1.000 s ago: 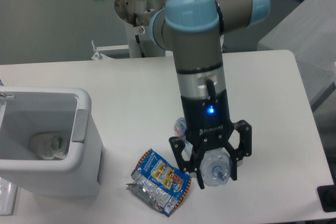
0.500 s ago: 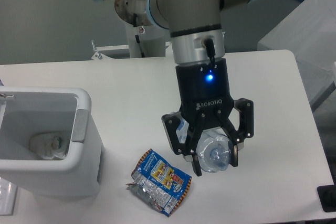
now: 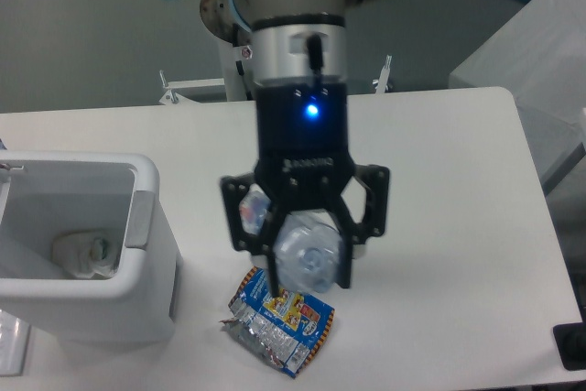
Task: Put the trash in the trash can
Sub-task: 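Lift the bottle and carry it toward the white trash bin, then lower the bottle into the bin and open the gripper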
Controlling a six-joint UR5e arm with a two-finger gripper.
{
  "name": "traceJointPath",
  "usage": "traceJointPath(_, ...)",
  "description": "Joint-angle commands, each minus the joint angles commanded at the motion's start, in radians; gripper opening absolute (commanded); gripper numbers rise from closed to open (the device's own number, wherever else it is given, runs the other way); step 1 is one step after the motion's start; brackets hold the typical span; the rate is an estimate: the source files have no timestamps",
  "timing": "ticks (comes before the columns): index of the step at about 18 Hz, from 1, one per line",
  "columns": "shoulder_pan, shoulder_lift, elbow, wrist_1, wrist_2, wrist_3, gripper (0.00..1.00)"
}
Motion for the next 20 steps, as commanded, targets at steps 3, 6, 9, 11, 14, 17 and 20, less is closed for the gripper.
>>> traceJointPath(3, -0.064, 0.015, -0.014, 0.000, 0.002, -0.032, 0.64)
traceJointPath(6, -0.116, 0.031, -0.035, 0.000, -0.017, -0.026, 0.64)
traceJointPath(9, -0.167, 0.028, -0.051, 0.000, -0.040, -0.023, 0.64)
traceJointPath(11, -0.196, 0.020, -0.061, 0.000, -0.044, -0.025, 0.64)
traceJointPath(14, -0.239, 0.003, -0.052, 0.002, -0.046, -0.023, 0.64)
traceJointPath(17, -0.268, -0.003, -0.046, 0.000, -0.048, -0.022, 0.65)
traceJointPath(20, -0.276, -0.008, -0.096, 0.000, -0.045, -0.022, 0.66)
